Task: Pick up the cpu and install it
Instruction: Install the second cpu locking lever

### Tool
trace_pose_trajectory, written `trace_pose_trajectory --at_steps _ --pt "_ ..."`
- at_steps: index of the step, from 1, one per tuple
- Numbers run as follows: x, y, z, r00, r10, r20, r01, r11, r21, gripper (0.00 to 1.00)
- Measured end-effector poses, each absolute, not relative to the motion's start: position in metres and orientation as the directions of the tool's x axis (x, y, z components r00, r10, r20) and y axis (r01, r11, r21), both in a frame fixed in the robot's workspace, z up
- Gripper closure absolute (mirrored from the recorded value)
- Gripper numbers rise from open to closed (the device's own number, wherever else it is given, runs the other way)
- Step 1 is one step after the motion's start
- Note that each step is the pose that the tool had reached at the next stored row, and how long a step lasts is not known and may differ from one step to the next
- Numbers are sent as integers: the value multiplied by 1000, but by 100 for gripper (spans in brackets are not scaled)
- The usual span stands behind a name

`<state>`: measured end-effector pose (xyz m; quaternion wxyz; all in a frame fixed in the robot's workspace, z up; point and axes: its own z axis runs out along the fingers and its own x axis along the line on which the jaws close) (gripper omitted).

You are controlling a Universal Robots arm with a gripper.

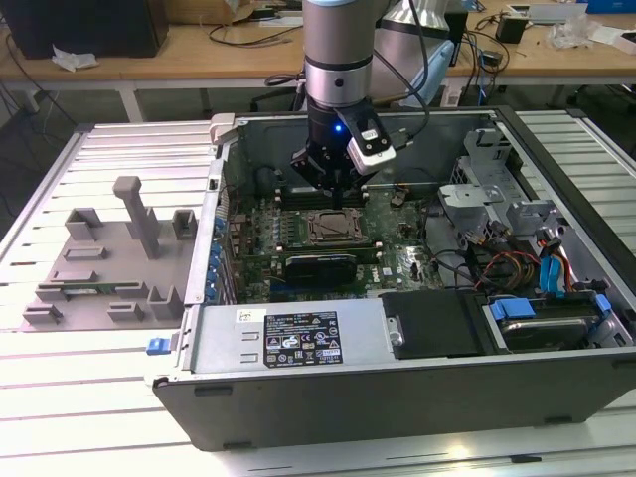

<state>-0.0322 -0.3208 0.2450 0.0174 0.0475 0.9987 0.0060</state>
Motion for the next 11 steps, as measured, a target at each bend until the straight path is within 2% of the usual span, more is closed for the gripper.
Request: trace_pose_trajectory --at_steps 11 --pt "-32 -336 245 -995 95 -34 95 995 14 89"
